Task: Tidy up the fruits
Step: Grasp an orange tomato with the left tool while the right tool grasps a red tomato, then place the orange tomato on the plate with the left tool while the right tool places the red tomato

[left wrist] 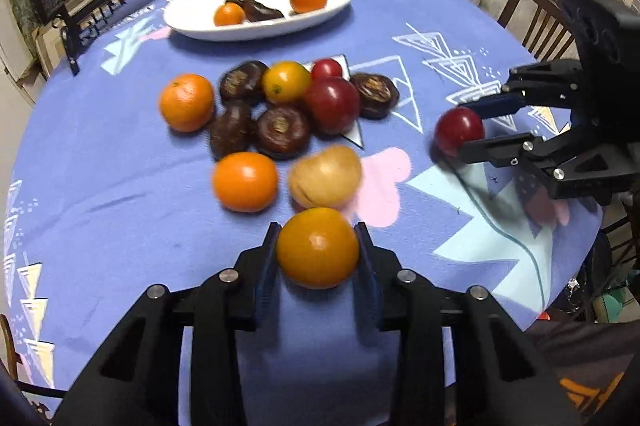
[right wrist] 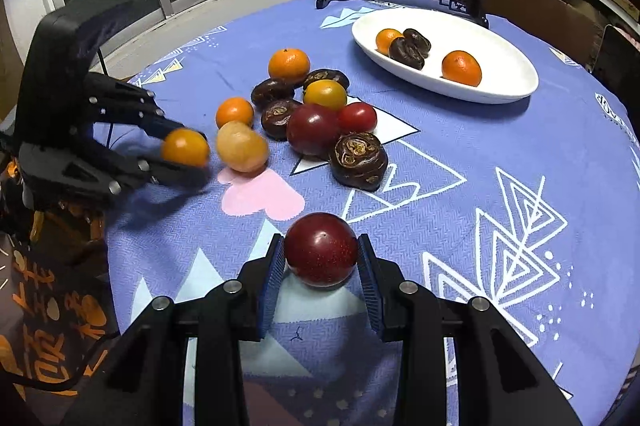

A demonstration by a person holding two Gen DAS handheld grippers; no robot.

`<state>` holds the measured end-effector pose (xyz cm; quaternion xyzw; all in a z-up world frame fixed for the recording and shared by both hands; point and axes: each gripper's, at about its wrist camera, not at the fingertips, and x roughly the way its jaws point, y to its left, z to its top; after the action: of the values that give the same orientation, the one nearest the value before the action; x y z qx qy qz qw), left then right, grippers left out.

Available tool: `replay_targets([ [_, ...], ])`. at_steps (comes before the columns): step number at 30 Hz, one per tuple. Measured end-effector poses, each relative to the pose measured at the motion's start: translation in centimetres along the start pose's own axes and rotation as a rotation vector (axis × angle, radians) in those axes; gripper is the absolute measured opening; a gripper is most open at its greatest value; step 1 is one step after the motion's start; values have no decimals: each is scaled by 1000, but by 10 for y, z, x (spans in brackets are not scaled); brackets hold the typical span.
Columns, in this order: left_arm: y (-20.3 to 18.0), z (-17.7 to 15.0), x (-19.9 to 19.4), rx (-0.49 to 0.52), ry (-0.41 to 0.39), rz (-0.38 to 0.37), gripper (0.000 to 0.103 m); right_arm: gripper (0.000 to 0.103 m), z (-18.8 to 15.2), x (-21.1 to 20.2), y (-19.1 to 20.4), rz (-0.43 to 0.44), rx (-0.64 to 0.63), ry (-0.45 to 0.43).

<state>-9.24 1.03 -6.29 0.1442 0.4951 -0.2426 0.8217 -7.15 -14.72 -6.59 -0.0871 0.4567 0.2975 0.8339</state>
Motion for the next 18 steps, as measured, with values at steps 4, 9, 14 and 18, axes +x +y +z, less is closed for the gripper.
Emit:
replay_targets([
  [4, 13, 10, -12, 1, -35, 16, 36, 37, 2, 1, -5, 1, 10, 3],
  [9, 27, 50, -21, 17, -103, 48, 36, 37, 29, -3, -19, -25, 13, -40],
  [14, 43, 113, -12, 7, -155, 83, 36, 37, 78, -8, -48, -66, 46, -126],
  [18, 62, 164, 14, -41, -156, 116, 36, 37, 122, 6, -85, -102, 133, -176],
])
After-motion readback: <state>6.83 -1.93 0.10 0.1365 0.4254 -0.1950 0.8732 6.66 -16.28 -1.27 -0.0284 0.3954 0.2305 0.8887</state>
